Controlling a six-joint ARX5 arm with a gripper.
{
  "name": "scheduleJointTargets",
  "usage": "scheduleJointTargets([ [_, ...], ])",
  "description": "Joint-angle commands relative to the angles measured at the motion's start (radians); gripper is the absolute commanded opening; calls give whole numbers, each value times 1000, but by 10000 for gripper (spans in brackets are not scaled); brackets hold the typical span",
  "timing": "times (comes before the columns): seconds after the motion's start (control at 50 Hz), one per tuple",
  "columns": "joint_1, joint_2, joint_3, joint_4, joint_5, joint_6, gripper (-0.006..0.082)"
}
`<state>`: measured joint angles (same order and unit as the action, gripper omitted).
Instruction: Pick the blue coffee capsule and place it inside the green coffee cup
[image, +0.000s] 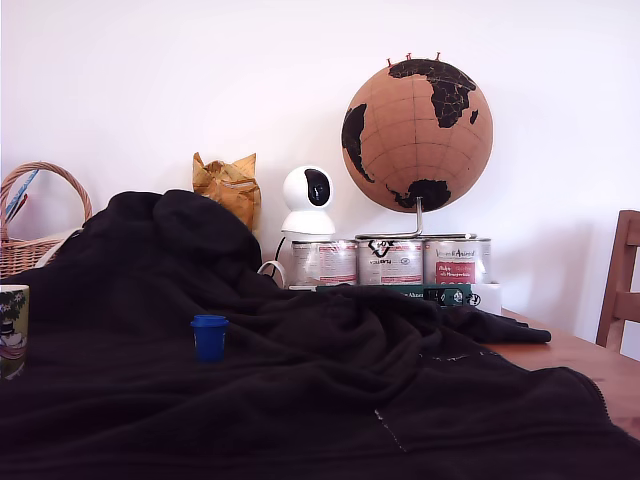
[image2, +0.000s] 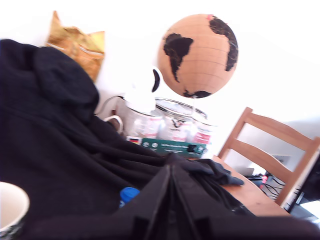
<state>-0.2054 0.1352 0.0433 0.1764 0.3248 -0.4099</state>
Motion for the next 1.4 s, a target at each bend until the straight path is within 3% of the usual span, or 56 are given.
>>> scheduleJointTargets([
  [0.0,-40,60,2,56,-23,-2,-21],
  [0.26,-203,391,3,365,-97,44,10],
  [0.34,-235,504,6,462,-161,51,169],
  [0.46,-254,668,23,572,-230,125,548],
  [0.52,-254,744,50,579,-237,151,616],
  [0.92,-255,1245,330,581,-263,210,608],
  [1.38,-255,1611,543,580,-294,264,608],
])
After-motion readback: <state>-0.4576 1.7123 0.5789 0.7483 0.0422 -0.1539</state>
